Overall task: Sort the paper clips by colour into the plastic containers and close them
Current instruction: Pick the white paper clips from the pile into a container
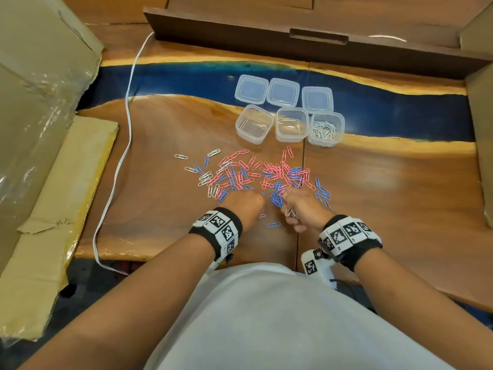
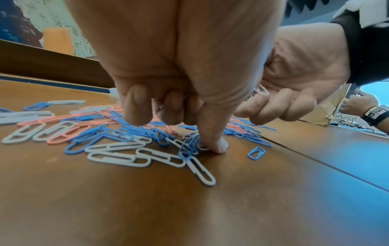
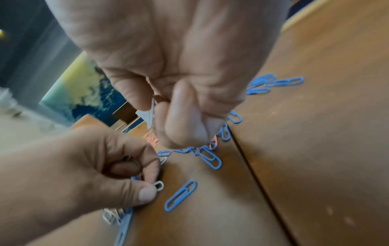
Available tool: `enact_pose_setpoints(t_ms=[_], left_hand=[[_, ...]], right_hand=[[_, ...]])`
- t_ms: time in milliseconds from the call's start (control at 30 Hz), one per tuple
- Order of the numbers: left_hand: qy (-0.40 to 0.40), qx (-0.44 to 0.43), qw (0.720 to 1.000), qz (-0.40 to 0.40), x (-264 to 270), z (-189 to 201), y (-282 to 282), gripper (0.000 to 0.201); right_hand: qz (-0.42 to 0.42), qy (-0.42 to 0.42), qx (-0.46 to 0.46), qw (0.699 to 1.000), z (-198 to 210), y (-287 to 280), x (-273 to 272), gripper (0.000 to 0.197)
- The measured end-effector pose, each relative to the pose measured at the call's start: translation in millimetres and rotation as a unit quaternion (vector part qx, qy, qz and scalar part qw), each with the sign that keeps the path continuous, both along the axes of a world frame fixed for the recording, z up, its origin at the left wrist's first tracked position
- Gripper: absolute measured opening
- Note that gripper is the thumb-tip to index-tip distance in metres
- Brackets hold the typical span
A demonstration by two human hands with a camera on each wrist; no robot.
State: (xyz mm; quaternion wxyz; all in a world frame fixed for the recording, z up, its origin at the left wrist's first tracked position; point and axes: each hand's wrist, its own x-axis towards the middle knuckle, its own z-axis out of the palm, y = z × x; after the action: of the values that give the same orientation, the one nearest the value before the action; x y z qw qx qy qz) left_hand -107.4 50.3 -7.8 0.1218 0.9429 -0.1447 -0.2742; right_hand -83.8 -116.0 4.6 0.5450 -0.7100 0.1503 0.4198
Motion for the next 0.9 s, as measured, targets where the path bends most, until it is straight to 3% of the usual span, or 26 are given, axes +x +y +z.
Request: enact_pose_setpoints(t_ms=[67,133,233,333,433,533,667,700,733,833,900], left_hand=[[0.001,-0.025,1.0,0.015,-1.1,0.8,1.1,0.003],[0.008,-0.12,0.988,0.101,-5.0,3.6,7.1,0.006],[0.064,-0.276,0.916,0.284,-13.5,8.6,24.8,0.013],[0.143,-0.351,0.835,0.398,-26.1,9.8,50.1,0.02],[0.213,-0.417,0.756,0.457,-37.8,4.0,70.0,0.03],[0.236,-0.433,0.735,0.465,-45.4,-3.5,77.1,0.031],[0.239,-0.469,0.696,0.489,-49.3,-7.8,77.8,0.025],[0.235,-0.466,0.693,0.496,-48.1,-6.2,76.7,0.024],[0.22,-0.45,0.71,0.495,-47.6,-5.6,76.0,0.025],[0.105,-0.345,0.84,0.405,-43.5,-2.4,70.3,0.023],[0.058,-0.28,0.901,0.327,-38.7,-5.0,66.5,0.015]], right_hand=[[-0.041,0.017,0.052,0.998,0.8,2.0,-0.4,0.019],[-0.04,0.02,0.092,0.995,0.6,5.1,0.8,0.018],[-0.055,0.018,0.127,0.99,-1.2,10.0,4.6,0.02],[-0.039,0.003,0.09,0.995,-4.6,18.7,7.9,0.029],[0.065,-0.045,0.024,0.997,-4.8,27.7,11.3,0.033],[0.16,-0.115,-0.038,0.98,-3.9,31.0,14.1,0.028],[0.3,-0.293,-0.138,0.898,-8.9,35.2,16.1,0.01],[0.335,-0.316,-0.16,0.873,-10.4,35.3,17.7,0.009],[0.37,-0.324,-0.181,0.851,-11.9,35.8,18.7,0.008],[0.429,-0.322,-0.206,0.818,-13.4,38.3,21.2,0.007],[0.451,-0.312,-0.221,0.806,-11.1,41.2,21.0,0.01]])
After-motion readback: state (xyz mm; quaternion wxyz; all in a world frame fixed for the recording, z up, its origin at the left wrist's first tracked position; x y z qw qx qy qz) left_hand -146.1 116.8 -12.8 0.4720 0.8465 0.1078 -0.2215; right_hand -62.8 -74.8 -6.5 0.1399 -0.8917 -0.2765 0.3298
